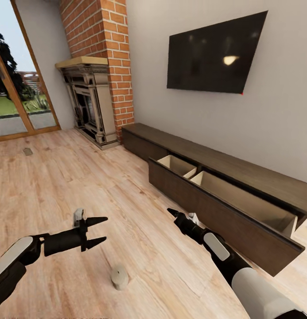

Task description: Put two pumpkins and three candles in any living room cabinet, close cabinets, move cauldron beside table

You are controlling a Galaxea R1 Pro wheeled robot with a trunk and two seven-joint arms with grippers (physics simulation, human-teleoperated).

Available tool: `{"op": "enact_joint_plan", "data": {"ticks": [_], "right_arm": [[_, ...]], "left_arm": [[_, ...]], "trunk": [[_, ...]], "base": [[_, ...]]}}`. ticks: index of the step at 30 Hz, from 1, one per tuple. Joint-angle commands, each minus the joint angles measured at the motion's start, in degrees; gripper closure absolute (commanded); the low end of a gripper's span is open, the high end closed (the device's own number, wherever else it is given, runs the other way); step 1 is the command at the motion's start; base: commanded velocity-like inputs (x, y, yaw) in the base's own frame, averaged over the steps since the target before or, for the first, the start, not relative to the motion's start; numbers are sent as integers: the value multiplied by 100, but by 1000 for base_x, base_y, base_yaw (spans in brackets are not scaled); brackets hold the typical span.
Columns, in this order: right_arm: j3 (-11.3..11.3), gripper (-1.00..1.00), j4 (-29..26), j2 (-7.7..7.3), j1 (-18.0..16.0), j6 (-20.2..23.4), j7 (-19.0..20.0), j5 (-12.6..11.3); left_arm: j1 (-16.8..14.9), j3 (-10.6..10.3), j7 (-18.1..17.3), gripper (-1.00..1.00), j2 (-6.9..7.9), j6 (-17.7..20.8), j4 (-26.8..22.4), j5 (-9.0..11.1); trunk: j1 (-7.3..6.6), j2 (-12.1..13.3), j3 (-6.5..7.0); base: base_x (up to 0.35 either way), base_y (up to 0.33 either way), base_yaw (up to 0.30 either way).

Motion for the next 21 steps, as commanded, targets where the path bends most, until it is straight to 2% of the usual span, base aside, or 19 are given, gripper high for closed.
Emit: {"op": "enact_joint_plan", "data": {"ticks": [1,3,6,7,8,9,11,13,15,17,19,21], "right_arm": [[23,-100,-2,-8,-3,3,-46,-40],[27,-100,2,-8,-3,-2,-192,-40],[31,-100,-2,-5,-3,-7,-595,-26],[37,-100,-6,-7,-1,-13,-949,-3],[38,-100,-8,-13,-2,-17,-1126,26],[37,-100,-10,-18,-2,-16,-1282,64],[35,-100,-13,-17,-2,-20,-1576,225],[33,-100,-16,-12,-2,-22,-1827,455],[27,-100,-19,0,-2,-27,-2114,714],[25,-100,-27,13,-8,-35,-2418,943],[24,-100,-125,21,-10,-38,-2751,1132],[30,-100,-312,25,-11,-39,-3188,1297]], "left_arm": [[-7,38,201,-100,-1,2,76,42],[-7,180,671,-100,-24,-10,202,41],[-7,512,1542,-100,-51,-77,320,38],[-7,719,2176,-100,-62,-142,353,34],[-7,761,2331,-100,-65,-169,358,34],[-7,847,2766,-100,-69,-282,368,29],[-11,902,3339,-100,-77,-539,374,-1],[-15,913,3670,-100,-85,-710,353,-170],[-29,922,3897,-100,-90,-794,356,-542],[-41,936,4001,-100,-91,-834,369,-1039],[-50,944,4050,-100,-91,-892,376,-1577],[-60,948,4079,-100,-94,-991,382,-2245]], "trunk": [[-24,39,19],[-67,120,64],[-133,240,133],[-155,280,155],[-177,320,178],[-199,360,200],[-243,441,246],[-287,521,291],[-331,601,335],[-375,681,379],[-419,761,423],[-463,842,467]], "base": [[0,0,260],[0,0,259],[0,0,259],[0,0,259],[0,0,259],[0,0,259],[0,0,259],[0,0,258],[0,0,250],[0,0,246],[0,0,244],[0,0,243]]}}
